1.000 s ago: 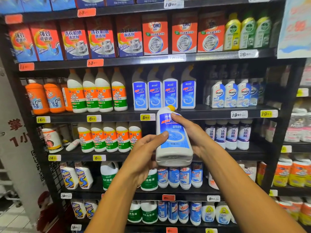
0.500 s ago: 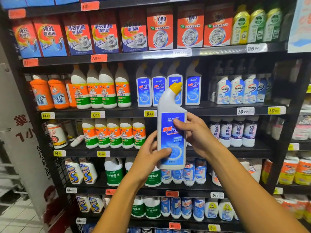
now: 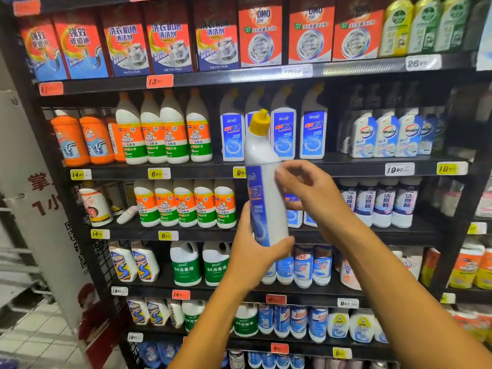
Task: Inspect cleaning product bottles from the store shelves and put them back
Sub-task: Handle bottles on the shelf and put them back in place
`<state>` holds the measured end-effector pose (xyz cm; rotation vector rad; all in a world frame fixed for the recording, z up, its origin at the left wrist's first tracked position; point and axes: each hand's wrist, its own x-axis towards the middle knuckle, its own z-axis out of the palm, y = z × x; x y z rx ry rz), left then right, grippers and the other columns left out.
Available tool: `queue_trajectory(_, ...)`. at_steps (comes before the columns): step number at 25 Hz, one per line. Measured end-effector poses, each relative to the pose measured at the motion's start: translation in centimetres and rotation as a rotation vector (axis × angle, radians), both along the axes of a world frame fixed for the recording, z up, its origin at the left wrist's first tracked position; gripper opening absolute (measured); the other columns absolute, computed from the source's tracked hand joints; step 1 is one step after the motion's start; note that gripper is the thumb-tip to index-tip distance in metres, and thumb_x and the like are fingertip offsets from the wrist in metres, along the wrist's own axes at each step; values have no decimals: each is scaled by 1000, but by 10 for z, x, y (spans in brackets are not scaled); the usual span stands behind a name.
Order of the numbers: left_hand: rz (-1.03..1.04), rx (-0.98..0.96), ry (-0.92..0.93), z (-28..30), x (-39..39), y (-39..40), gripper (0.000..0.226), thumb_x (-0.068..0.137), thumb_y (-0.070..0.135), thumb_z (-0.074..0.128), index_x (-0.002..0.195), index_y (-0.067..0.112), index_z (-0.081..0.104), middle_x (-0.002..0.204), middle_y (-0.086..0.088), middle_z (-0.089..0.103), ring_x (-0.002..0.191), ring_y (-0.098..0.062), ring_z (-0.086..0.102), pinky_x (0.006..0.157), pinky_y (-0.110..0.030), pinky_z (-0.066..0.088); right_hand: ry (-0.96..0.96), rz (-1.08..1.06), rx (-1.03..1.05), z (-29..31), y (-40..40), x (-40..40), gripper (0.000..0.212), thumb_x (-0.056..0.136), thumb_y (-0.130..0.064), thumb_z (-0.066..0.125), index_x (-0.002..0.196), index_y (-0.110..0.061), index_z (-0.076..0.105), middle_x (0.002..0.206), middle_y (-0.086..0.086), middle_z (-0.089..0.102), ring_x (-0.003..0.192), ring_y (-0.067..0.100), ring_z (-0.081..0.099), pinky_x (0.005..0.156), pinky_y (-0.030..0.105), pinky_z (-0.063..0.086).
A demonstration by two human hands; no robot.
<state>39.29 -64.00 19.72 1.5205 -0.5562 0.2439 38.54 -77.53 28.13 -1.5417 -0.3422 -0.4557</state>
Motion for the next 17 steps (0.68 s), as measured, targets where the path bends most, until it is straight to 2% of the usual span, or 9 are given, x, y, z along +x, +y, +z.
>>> queue_trajectory(1, -128, -79, 71, 1, 4, 9, 76, 58, 27, 84, 125, 47, 52, 118, 14, 67, 110, -9, 65, 82, -26, 57, 9, 6, -17, 3, -5, 1, 21, 91, -33, 66, 108, -20, 64, 98, -4, 75, 89, 7, 71, 73, 29, 59)
queue_trajectory(2, -261, -164, 155, 0, 7, 15, 79, 54, 28, 85, 126, 36, 55, 120, 5, 69, 112, -17, 65, 85, -30, 57, 30, 17, -29, 5, -9, 3, 19, 94, -32, 62, 111, -22, 63, 100, -5, 75, 92, 8, 70, 82, 32, 58)
queue_trajectory(4, -531, -284, 263, -3, 11, 20, 87, 51, 28, 90, 130, 16, 56, 125, -16, 66, 116, -32, 63, 97, -49, 52, 97, 106, -35, 6, -10, 7, 24, 97, -28, 58, 118, -18, 62, 104, -4, 73, 97, 9, 67, 89, 32, 52)
queue_trajectory(6, -758, -359, 293, -7, 10, 19, 84, 57, 29, 90, 132, 9, 56, 127, -20, 64, 118, -37, 61, 103, -60, 44, 162, 213, -30, 6, -7, 8, 30, 94, -29, 60, 118, -12, 63, 105, 1, 72, 94, 17, 65, 80, 27, 50)
queue_trajectory(9, -973, -445, 352, -11, 11, 21, 77, 65, 23, 84, 135, 9, 57, 131, -18, 63, 122, -36, 59, 104, -58, 45, 154, 252, 41, 7, -7, 2, 40, 81, -29, 70, 115, -8, 66, 102, 6, 76, 89, 20, 70, 65, 23, 54)
queue_trajectory(11, -909, -413, 365, -10, 12, 24, 67, 63, 23, 86, 127, 14, 66, 128, -14, 66, 121, -31, 61, 101, -51, 49, 100, 194, 70, 7, -6, -3, 45, 73, -24, 77, 112, -8, 66, 97, 5, 78, 84, 17, 75, 59, 21, 55)
queue_trajectory(13, -710, -347, 410, -11, 13, 26, 65, 55, 28, 92, 116, 17, 73, 123, -12, 69, 114, -27, 65, 92, -42, 55, 34, 98, 53, 5, -3, -5, 51, 65, -21, 82, 110, -8, 65, 93, 4, 78, 82, 16, 75, 60, 20, 55)
queue_trajectory(15, -582, -287, 423, -13, 14, 26, 64, 52, 33, 93, 111, 17, 74, 120, -12, 70, 110, -25, 68, 86, -36, 57, 8, 35, 64, 0, 1, -5, 53, 64, -17, 85, 111, -6, 64, 93, 5, 78, 80, 16, 75, 60, 21, 55)
queue_trajectory(17, -547, -251, 421, -15, 13, 25, 63, 53, 36, 93, 111, 18, 75, 119, -11, 71, 109, -25, 68, 85, -35, 57, 11, 11, 84, -3, 2, -5, 54, 64, -18, 85, 112, -5, 64, 93, 6, 78, 80, 17, 75, 61, 22, 56)
